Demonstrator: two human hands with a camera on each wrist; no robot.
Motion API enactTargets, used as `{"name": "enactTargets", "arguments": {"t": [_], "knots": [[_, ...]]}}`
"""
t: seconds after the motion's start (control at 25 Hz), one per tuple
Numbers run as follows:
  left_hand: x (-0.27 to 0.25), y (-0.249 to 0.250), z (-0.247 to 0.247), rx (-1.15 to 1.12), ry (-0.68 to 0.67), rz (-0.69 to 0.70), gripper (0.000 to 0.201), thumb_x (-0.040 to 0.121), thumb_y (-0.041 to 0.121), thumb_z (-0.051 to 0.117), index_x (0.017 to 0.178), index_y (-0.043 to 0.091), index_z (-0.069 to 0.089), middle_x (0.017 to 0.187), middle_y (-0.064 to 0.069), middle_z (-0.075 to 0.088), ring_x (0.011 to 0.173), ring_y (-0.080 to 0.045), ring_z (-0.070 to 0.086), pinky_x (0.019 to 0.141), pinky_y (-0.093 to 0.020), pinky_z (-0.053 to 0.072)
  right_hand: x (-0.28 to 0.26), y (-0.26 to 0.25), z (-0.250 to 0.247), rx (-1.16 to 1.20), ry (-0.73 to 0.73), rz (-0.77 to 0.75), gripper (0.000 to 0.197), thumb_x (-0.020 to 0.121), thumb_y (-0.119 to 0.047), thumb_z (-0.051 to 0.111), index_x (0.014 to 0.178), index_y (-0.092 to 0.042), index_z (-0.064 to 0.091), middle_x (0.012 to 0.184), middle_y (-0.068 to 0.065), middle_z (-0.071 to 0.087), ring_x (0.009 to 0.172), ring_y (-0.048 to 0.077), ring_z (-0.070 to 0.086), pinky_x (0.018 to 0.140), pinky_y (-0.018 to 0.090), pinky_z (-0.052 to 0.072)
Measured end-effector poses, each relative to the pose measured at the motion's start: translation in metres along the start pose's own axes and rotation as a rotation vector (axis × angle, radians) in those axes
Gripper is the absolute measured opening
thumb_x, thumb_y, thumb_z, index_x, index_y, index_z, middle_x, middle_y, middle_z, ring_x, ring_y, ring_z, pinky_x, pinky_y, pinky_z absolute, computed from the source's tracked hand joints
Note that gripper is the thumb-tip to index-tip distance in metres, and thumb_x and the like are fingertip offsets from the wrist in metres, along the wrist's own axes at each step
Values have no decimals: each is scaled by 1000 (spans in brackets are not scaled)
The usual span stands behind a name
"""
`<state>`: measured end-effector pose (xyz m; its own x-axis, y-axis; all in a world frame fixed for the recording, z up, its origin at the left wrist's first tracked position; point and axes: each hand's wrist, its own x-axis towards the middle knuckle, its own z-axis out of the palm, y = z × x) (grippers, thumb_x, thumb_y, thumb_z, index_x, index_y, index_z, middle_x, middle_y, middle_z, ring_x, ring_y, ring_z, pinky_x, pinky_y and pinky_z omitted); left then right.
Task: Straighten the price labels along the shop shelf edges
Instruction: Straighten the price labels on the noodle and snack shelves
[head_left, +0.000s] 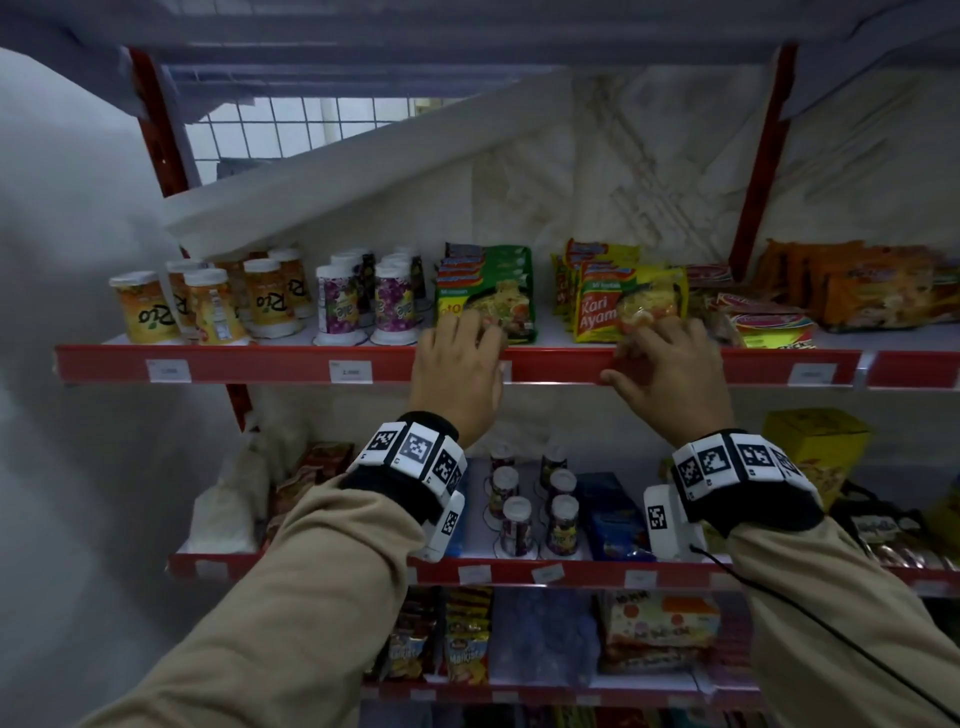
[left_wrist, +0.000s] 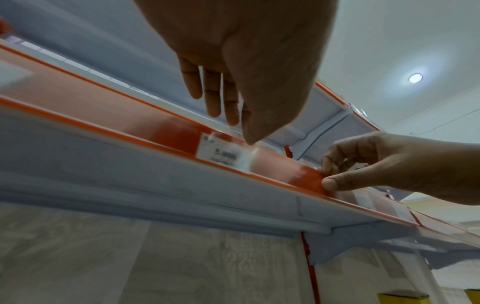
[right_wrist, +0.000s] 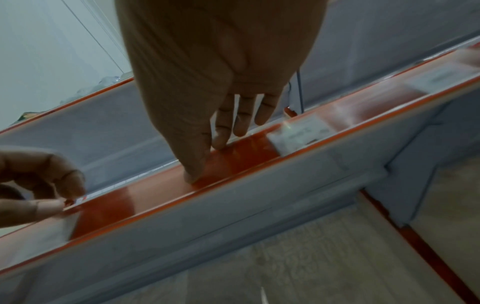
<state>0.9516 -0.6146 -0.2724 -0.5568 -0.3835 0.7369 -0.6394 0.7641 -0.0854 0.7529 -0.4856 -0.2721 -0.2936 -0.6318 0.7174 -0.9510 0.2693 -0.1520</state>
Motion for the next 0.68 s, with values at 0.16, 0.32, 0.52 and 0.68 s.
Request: {"name": "enactTargets", "arguments": {"t": [0.16,0.32,0.52,0.68], "knots": [[17,55,9,-83,-65,93,34,86,24,55,119,18,54,116,-6,51,106,-26,45,86,-36,34,-4,42,-17,-25,-23,37,28,74,-37,76,90,-19,63,104,7,57,109,35,45,88,47,38],[23,107,20,-140,-150,187,49,87,25,54,133,14,46,128,-8,48,115,-27,43,92,-37,35,-4,68,-21,-4,-34,-35,21,77,-22,74,92,-13,62,103,13,59,100,35,45,82,40,37],[18,136,29,-185,-66,145,49,78,19,64,125,8,56,123,-12,54,114,-30,49,89,-39,41,-9,78,-17,21,40,-117,21,76,-8,72,95,-7,62,96,16,57,91,36,49,75,38,40],[20,143,33,-205,17,90,38,76,15,66,113,9,61,109,-11,57,100,-30,52,78,-38,42,-10,81,-17,38,62,-167,20,77,-10,73,96,-7,65,92,14,61,89,35,52,73,40,43]]}}
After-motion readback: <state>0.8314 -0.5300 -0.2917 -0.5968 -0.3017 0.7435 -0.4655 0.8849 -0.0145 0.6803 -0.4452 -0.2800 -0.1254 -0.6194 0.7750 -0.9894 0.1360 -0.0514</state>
